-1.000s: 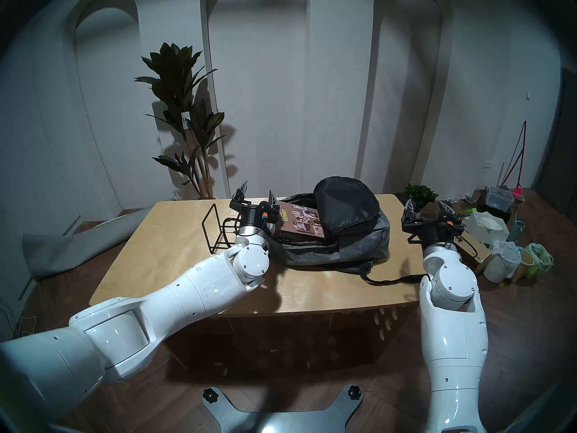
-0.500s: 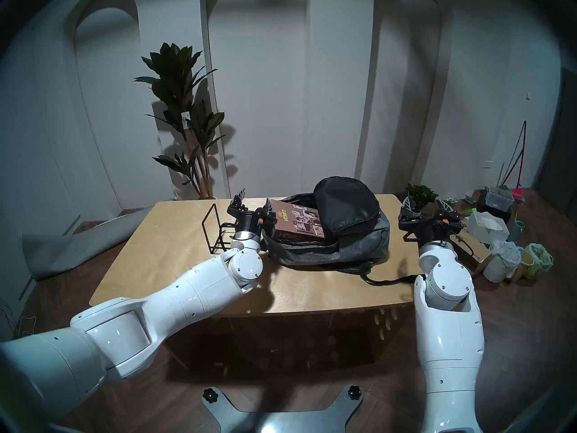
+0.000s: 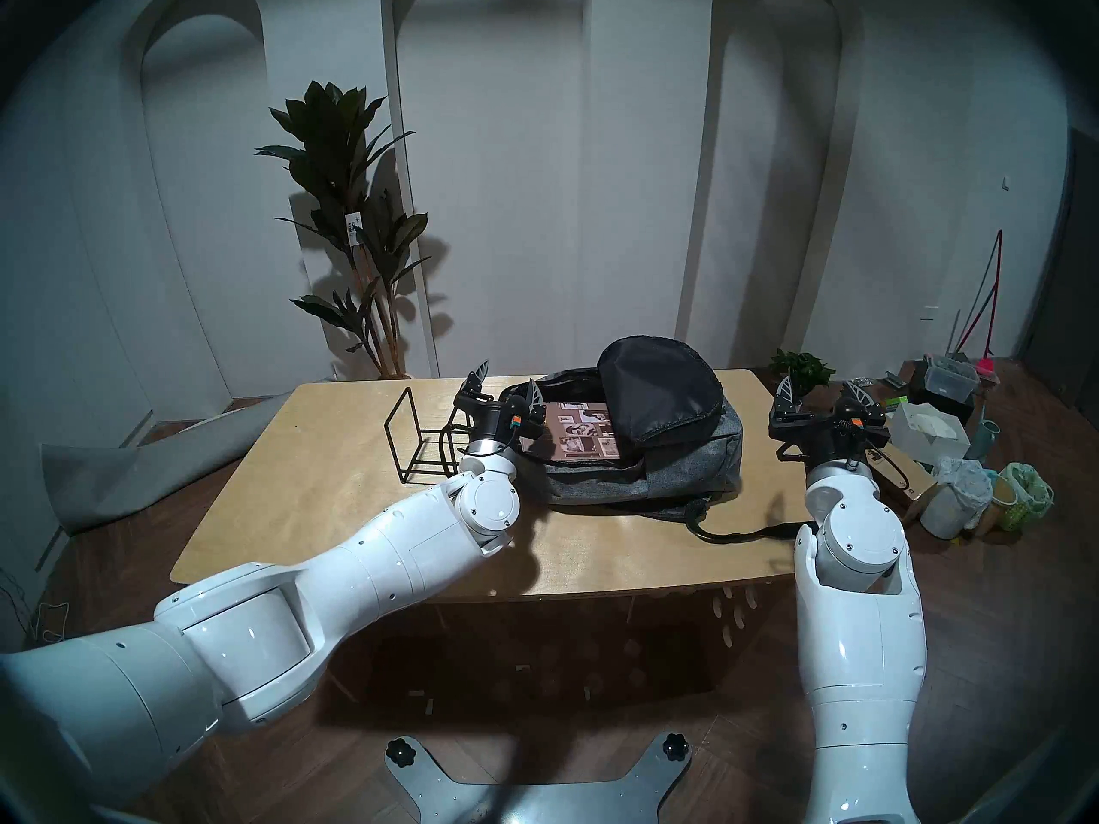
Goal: Put the book into the bag and close the bag
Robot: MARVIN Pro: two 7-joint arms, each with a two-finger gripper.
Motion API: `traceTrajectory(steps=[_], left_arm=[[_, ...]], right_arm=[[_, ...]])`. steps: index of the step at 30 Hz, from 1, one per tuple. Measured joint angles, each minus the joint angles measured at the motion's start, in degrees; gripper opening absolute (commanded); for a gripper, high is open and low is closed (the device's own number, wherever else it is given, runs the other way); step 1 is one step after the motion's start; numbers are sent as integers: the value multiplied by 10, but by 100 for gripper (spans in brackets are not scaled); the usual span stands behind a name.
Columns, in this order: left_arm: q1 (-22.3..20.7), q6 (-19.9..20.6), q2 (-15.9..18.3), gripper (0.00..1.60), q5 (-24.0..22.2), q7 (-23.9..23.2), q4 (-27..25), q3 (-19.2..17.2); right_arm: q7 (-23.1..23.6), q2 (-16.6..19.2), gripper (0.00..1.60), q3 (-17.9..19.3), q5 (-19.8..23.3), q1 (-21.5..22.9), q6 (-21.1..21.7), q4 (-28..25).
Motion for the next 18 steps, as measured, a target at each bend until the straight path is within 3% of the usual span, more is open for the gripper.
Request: traceTrajectory(steps=[7, 18], left_arm=[[1, -9, 8, 160, -27, 6, -50, -28], [9, -30, 66, 160, -87, 19, -149, -93]], right_arm=[[9, 1, 160, 3, 15, 1, 30, 1], [30, 0, 160, -6, 44, 15, 86, 0]])
